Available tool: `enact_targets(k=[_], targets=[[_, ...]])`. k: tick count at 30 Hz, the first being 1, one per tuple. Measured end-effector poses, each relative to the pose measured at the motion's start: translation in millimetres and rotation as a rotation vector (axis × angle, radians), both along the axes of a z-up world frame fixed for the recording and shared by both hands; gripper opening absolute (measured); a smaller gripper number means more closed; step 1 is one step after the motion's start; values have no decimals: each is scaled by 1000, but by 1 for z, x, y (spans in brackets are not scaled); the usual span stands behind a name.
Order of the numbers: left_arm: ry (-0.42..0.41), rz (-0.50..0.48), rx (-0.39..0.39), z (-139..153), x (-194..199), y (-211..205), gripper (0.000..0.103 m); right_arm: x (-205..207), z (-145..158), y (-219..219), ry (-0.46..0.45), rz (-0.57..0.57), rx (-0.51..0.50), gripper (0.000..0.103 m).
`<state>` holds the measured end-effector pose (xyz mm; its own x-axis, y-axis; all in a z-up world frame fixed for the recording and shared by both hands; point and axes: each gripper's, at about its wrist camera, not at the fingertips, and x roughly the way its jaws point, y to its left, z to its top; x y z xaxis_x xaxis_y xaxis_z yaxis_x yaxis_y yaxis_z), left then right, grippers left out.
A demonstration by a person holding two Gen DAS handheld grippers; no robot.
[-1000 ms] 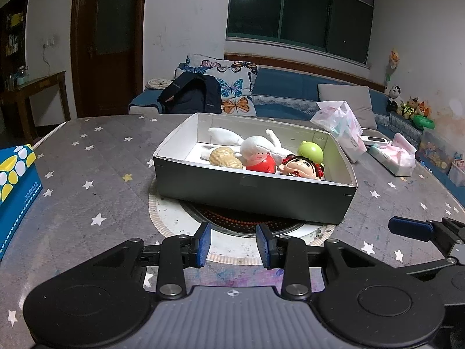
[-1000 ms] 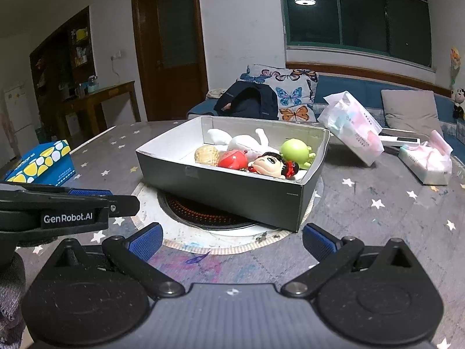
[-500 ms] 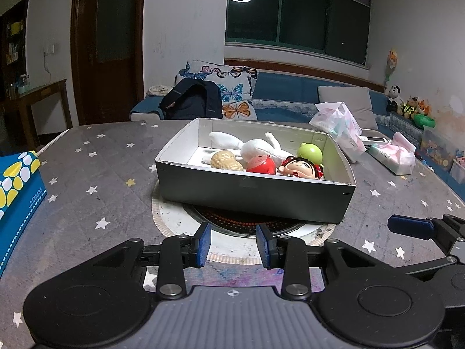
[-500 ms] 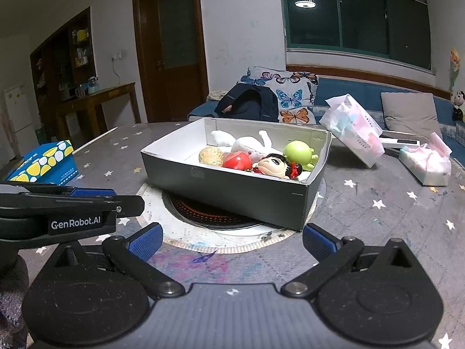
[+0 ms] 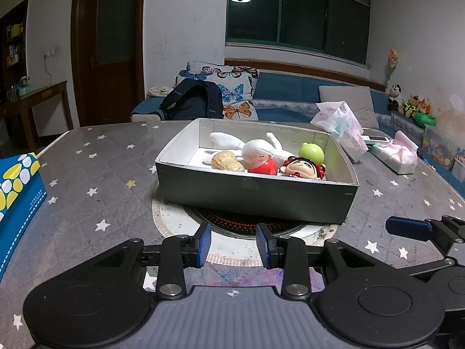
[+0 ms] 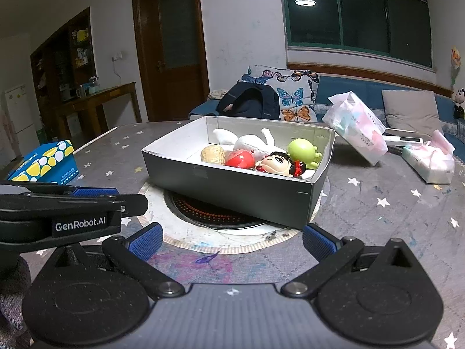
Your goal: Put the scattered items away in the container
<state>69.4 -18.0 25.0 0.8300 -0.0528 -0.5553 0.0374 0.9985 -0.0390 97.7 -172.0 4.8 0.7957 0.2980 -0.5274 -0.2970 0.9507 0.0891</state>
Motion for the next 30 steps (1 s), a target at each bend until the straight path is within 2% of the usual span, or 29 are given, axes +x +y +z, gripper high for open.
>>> enact_targets(k=[17,30], targets=[[15,-19,-27,-8,21,-3,36,16,-6,0,18,-7,3,103],[15,-24,-18,-9,32,-6,36,28,-10,2,31,-4,5,103]])
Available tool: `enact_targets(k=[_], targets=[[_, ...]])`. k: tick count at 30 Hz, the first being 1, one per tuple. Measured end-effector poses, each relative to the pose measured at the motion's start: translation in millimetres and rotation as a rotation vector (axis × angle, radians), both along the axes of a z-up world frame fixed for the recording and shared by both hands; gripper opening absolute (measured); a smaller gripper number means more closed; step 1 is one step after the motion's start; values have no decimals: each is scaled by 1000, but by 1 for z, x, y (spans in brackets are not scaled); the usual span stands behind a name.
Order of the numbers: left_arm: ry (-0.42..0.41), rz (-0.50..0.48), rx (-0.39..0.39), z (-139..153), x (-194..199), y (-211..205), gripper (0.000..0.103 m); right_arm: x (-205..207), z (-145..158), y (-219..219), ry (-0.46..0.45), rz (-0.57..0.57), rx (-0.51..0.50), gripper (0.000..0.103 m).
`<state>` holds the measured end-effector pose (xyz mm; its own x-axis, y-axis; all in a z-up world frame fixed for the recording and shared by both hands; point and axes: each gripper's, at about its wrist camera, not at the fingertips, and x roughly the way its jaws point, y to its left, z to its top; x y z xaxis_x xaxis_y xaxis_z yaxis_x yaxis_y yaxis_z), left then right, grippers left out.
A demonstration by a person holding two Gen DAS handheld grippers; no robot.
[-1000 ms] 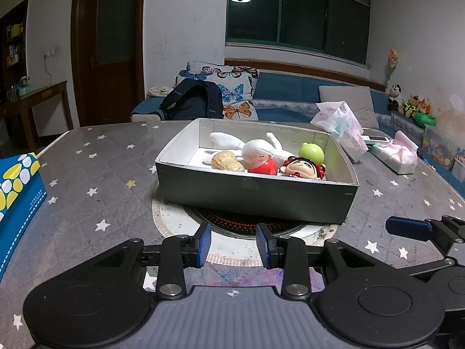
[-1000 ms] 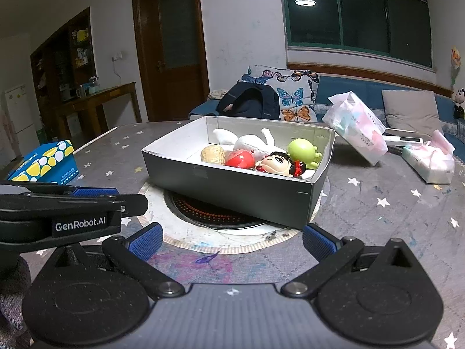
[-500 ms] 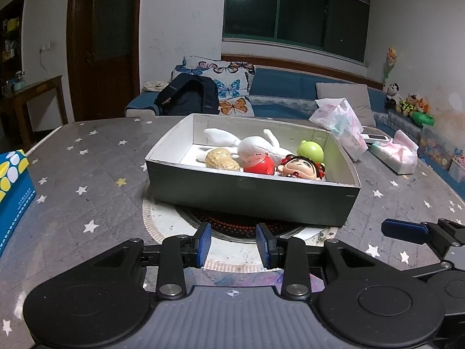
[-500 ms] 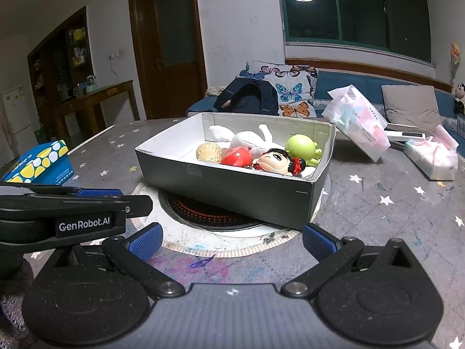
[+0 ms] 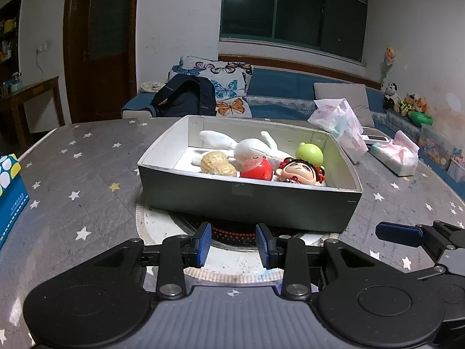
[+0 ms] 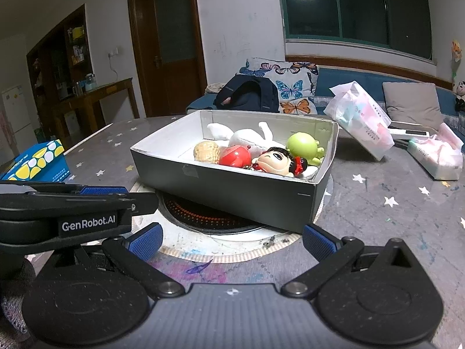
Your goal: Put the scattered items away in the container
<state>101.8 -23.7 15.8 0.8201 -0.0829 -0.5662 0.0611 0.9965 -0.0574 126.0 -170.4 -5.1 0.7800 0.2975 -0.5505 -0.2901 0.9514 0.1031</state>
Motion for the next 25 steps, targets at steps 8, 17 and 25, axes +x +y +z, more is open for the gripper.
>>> enact_targets(k=[8,17,25], targets=[[1,-1,15,-1,11,-2,36,11,-2,1,7,-5,5,103],[-2,-5,24,-4,25,-3,34,26,-6,3,19,-12,2,103],[3,-7,15,-4,37,-3,34,35,-7,4,23,-12,-5,103]])
